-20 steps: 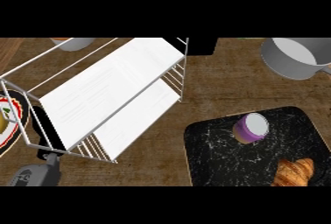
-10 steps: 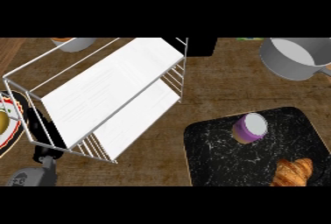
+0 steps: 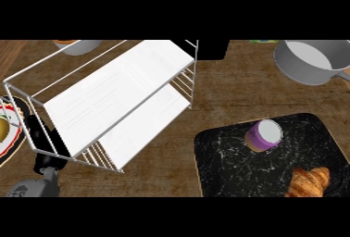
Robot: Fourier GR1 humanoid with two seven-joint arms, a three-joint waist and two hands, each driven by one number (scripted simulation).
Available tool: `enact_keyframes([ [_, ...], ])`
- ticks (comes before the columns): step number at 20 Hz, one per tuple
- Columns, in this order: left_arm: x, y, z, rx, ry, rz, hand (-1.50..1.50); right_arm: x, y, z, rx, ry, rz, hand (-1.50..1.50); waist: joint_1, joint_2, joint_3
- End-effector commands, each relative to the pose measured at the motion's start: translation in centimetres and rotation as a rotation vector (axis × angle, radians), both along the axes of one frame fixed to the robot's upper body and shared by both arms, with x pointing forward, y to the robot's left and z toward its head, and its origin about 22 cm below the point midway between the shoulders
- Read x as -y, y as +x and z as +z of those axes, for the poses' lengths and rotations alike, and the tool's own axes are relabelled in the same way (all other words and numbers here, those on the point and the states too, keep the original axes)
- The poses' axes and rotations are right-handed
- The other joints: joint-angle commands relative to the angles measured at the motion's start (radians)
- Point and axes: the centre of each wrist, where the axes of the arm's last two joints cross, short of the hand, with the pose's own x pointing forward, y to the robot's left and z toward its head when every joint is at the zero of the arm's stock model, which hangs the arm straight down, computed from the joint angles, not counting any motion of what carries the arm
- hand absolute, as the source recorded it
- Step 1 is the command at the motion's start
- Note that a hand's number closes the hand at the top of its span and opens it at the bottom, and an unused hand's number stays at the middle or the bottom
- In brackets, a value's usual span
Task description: Pick the can from the tray and place it in the tiered shelf
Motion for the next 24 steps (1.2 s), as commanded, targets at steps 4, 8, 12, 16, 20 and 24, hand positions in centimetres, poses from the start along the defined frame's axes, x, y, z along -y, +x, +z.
enact_keyframes([
  [4, 1.7, -0.1, -0.4, -0.086, 0.002, -0.023, 0.00, -6.5, 0.0, 2.3, -0.028, -0.117, -0.135, -1.50, 0.014, 0.009, -0.005],
  [8, 3.0, -0.9, -1.0, -0.069, -0.008, -0.015, 0.00, -10.6, 0.5, 1.5, -0.092, -0.175, -0.142, -1.50, 0.025, 0.010, -0.005],
  [12, 1.6, -1.1, -1.8, -0.087, -0.021, -0.023, 0.00, -10.9, 1.7, 1.6, -0.154, -0.266, -0.131, -1.50, 0.024, 0.012, -0.004],
  [16, 1.1, -1.0, -0.5, -0.081, -0.015, -0.006, 0.00, -11.1, 1.6, 0.6, -0.173, -0.323, -0.105, -1.50, 0.017, 0.010, -0.004],
  [20, -0.3, -0.5, -0.7, -0.094, -0.003, -0.013, 0.00, -15.0, 1.5, -1.9, -0.191, -0.362, -0.144, -1.50, 0.021, 0.012, -0.004],
  [24, 0.4, -1.4, -0.2, -0.088, -0.012, -0.006, 0.00, -15.0, 0.4, -1.9, -0.182, -0.387, -0.182, -1.50, 0.015, 0.009, -0.004],
])
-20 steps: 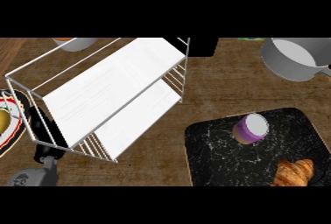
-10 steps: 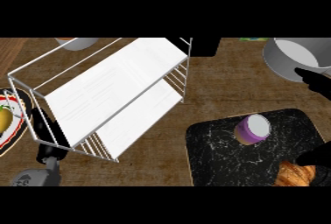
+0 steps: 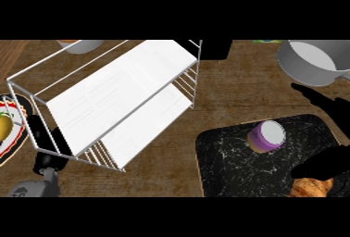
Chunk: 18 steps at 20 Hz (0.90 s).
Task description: Pick the can from the tray and place it in the tiered shelf
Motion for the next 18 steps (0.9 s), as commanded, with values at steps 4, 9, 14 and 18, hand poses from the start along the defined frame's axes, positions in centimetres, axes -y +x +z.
enact_keyframes([
  [4, 1.5, -0.3, -0.4, -0.090, -0.022, 0.017, 0.00, -1.4, 0.3, -2.1, 0.007, -0.071, -0.038, -1.50, 0.000, 0.005, -0.006],
  [9, 0.5, -1.6, -1.6, -0.077, -0.003, 0.028, 0.00, -2.0, -1.3, -2.9, -0.003, -0.047, -0.037, -1.50, -0.005, 0.005, -0.006],
  [14, 0.0, -0.6, -0.8, -0.079, -0.013, 0.003, 0.00, -3.0, 0.6, -4.7, -0.033, -0.112, -0.047, -1.50, -0.001, 0.006, -0.006],
  [18, 2.8, 0.4, -2.3, -0.080, -0.030, 0.019, 0.00, -3.3, 2.1, -6.6, -0.001, -0.138, -0.074, -1.50, -0.001, 0.008, -0.006],
])
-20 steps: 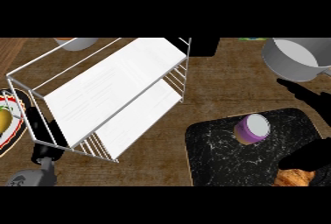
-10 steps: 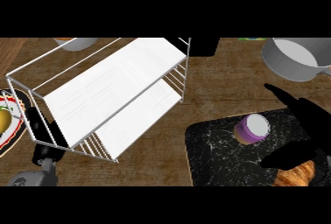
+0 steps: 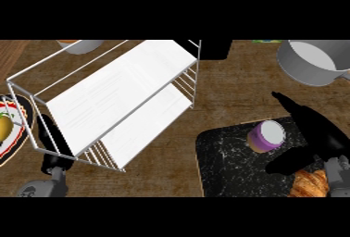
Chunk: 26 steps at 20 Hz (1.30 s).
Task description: Pick the can from the tray and place it in the tiered shelf
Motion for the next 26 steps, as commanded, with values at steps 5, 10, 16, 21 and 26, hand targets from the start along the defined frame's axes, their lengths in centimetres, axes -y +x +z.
enact_keyframes([
  [5, -0.4, -1.0, -1.5, -0.069, -0.009, 0.019, 0.00, 1.9, 0.2, -3.0, 0.028, -0.052, -0.026, -1.50, -0.002, 0.007, -0.008],
  [10, -0.3, 0.5, -1.2, -0.078, 0.001, -0.001, 0.00, -0.8, 2.2, -5.4, 0.057, -0.003, -0.012, -1.50, 0.000, 0.009, -0.008],
  [16, -1.8, -1.5, -0.1, -0.061, 0.015, 0.019, 0.00, -2.1, 3.3, -5.5, 0.059, 0.004, -0.002, -1.50, 0.004, 0.007, -0.008],
  [21, -0.9, -0.2, -0.1, -0.054, 0.000, -0.018, 0.00, -0.2, 2.9, -7.4, -0.119, -0.183, 0.290, 1.50, 0.022, 0.013, -0.008],
  [26, 0.4, -0.8, -1.4, -0.076, -0.020, 0.016, 0.00, -0.8, 1.1, -7.2, 0.002, -0.001, 0.249, 1.50, -0.004, 0.006, -0.008],
])
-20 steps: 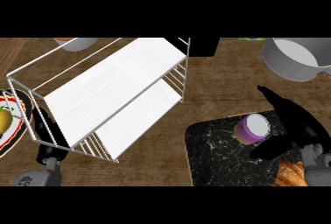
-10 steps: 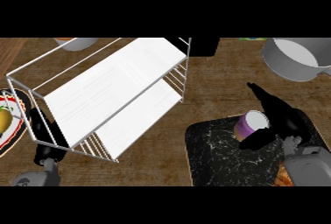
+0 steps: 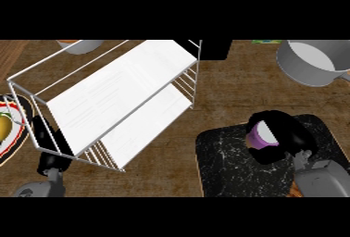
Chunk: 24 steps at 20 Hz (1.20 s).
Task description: Pick the can from the tray and place it in the tiered shelf
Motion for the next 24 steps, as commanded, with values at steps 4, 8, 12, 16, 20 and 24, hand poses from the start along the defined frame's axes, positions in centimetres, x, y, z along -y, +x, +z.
enact_keyframes([
  [4, -1.1, -1.9, -0.8, -0.074, -0.014, 0.012, 0.00, -1.8, -3.6, -1.2, 0.072, 0.114, 0.069, 1.50, -0.005, 0.006, -0.003],
  [8, -0.4, 0.1, -0.7, -0.077, 0.008, 0.017, 0.00, -6.0, -4.4, 2.5, 0.158, 0.129, 0.225, 1.50, -0.010, 0.006, -0.004],
  [12, -0.3, -0.5, -1.0, -0.069, -0.006, -0.018, 0.00, -13.9, -8.5, 1.4, 0.073, 0.163, 0.705, 1.50, 0.035, 0.006, -0.005],
  [16, -1.1, -0.6, -1.4, -0.074, -0.009, 0.009, 0.00, -19.0, -13.4, 4.3, 0.159, 0.306, 0.846, 1.50, 0.003, 0.003, -0.005],
  [20, -0.4, -0.7, -1.5, -0.077, -0.013, 0.004, 0.00, -17.7, -16.2, 9.4, 0.286, 0.386, 0.808, 1.50, -0.008, 0.003, -0.004],
  [24, -1.1, -1.3, -1.7, -0.072, -0.015, 0.011, 0.00, -15.8, -16.3, 12.6, 0.425, 0.423, 0.713, 1.50, -0.012, 0.001, -0.006],
])
